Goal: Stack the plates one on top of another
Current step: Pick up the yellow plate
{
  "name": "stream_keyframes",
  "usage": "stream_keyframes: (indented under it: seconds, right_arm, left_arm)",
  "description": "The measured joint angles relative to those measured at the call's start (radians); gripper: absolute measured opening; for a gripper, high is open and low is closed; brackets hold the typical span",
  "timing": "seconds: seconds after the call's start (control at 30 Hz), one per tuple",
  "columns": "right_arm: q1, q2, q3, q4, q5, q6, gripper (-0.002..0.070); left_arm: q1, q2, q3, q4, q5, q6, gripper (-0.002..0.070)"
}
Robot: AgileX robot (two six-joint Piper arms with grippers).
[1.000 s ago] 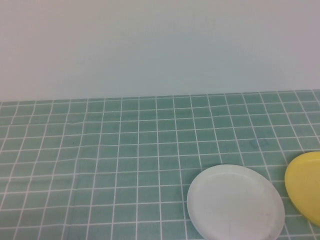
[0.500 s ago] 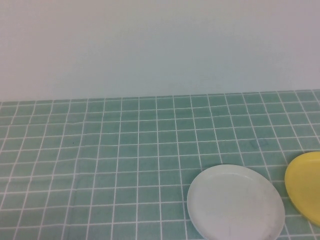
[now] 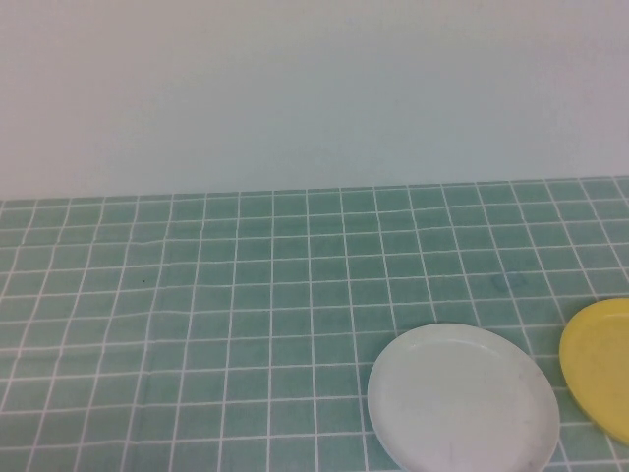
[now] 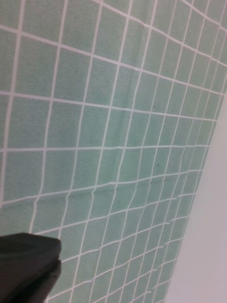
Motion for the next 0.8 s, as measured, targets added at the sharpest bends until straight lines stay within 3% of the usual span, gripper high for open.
stream_keyframes:
  seconds: [0.1, 0.27, 0.57, 0.8]
  right_arm:
    - [0.0, 0.167, -0.051, -0.143, 0.082, 0.119, -0.0002]
    - [0.0, 0.408, -0.065, -0.163, 0.1, 0.136, -0.0002]
    - [-0.006, 0.692, -0.066, 0.025, 0.002, 0.004, -0.0002]
    - [-0.196, 0.829, -0.066, 0.274, 0.0, -0.203, -0.0002]
  left_arm:
    - [0.0, 0.0, 0.0, 0.0, 0.0, 0.0, -0.0001]
    - [0.0, 0.0, 0.0, 0.0, -0.002, 0.0, -0.0001]
    - [0.0, 0.0, 0.0, 0.0, -0.002, 0.0, -0.0001]
    - [0.0, 0.0, 0.0, 0.0, -0.002, 0.0, -0.0001]
